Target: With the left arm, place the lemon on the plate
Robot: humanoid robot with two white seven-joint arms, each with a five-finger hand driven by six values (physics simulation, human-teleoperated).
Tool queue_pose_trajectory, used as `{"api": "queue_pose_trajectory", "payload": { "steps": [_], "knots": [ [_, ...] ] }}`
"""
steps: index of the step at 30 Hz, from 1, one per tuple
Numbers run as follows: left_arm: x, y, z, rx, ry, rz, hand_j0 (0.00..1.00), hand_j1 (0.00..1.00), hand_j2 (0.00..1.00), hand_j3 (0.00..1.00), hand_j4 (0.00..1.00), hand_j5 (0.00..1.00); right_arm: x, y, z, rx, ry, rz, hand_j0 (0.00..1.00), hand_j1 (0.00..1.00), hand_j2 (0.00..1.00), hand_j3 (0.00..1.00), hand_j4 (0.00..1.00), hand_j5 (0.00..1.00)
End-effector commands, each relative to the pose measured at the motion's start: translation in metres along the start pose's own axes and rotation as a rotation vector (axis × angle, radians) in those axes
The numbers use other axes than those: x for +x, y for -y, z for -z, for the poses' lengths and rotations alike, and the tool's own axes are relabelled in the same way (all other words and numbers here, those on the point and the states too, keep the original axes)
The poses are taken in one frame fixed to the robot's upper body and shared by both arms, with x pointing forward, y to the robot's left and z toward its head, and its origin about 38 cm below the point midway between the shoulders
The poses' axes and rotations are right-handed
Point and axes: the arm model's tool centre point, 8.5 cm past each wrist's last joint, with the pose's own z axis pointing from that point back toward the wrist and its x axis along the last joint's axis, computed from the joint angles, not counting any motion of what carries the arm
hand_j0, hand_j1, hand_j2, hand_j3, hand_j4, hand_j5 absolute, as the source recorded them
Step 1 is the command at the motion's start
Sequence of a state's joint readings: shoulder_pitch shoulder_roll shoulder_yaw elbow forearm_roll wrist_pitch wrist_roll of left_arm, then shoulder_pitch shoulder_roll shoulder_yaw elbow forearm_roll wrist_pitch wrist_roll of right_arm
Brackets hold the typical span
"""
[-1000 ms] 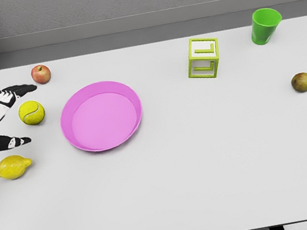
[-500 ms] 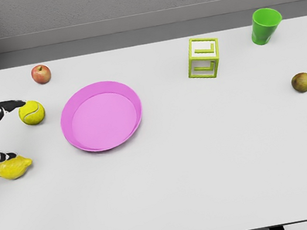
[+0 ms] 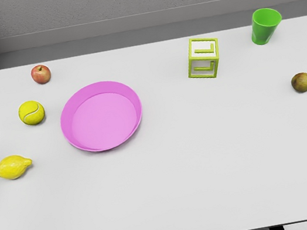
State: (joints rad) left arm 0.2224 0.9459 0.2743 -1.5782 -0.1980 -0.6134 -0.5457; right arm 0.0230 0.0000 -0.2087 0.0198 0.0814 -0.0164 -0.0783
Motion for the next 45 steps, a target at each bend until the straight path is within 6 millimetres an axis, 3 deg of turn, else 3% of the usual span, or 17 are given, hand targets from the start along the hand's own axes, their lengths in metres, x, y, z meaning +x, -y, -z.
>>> {"api": "queue_pose_trajectory", "payload": {
  "steps": [1, 15, 19, 21, 32, 39, 43, 45],
  "knots": [
    [0.0, 0.008, 0.003, -0.04, -0.007, 0.014, 1.0, 1.0, 1.0, 1.0, 1.0, 1.0, 0.0, 0.0, 0.0, 0.0, 0.0, 0.0, 1.0, 1.0, 1.0, 1.0, 1.0, 1.0],
    [-0.002, 0.008, 0.016, -0.086, -0.042, 0.115, 1.0, 1.0, 1.0, 1.0, 1.0, 1.0, 0.0, 0.0, 0.0, 0.0, 0.0, 0.0, 1.0, 1.0, 1.0, 1.0, 1.0, 1.0],
    [0.017, 0.014, 0.054, -0.099, 0.057, 0.114, 1.0, 1.0, 1.0, 1.0, 1.0, 1.0, 0.0, 0.0, 0.0, 0.0, -0.001, 0.0, 1.0, 1.0, 1.0, 1.0, 1.0, 1.0],
    [0.022, 0.015, 0.062, -0.104, 0.079, 0.117, 1.0, 1.0, 1.0, 1.0, 1.0, 1.0, 0.0, 0.0, 0.0, 0.0, -0.001, 0.0, 1.0, 1.0, 1.0, 1.0, 1.0, 1.0],
    [0.023, 0.027, 0.064, -0.147, 0.086, 0.104, 1.0, 1.0, 1.0, 1.0, 1.0, 1.0, 0.0, 0.0, 0.0, 0.0, 0.0, 0.0, 1.0, 1.0, 1.0, 1.0, 1.0, 1.0],
    [0.005, 0.035, 0.059, -0.168, 0.036, 0.068, 1.0, 1.0, 1.0, 1.0, 1.0, 1.0, 0.0, 0.0, 0.0, 0.0, 0.0, 0.0, 1.0, 1.0, 1.0, 1.0, 1.0, 1.0],
    [0.005, 0.036, 0.06, -0.17, 0.035, 0.07, 1.0, 1.0, 1.0, 1.0, 1.0, 1.0, 0.0, 0.0, 0.0, 0.0, 0.0, 0.0, 1.0, 1.0, 1.0, 1.0, 1.0, 1.0],
    [0.004, 0.034, 0.059, -0.174, 0.03, 0.072, 0.94, 0.94, 0.94, 0.94, 0.94, 0.94, 0.0, 0.0, 0.0, 0.0, 0.0, 0.0, 1.0, 1.0, 1.0, 1.0, 1.0, 1.0]
  ]
}}
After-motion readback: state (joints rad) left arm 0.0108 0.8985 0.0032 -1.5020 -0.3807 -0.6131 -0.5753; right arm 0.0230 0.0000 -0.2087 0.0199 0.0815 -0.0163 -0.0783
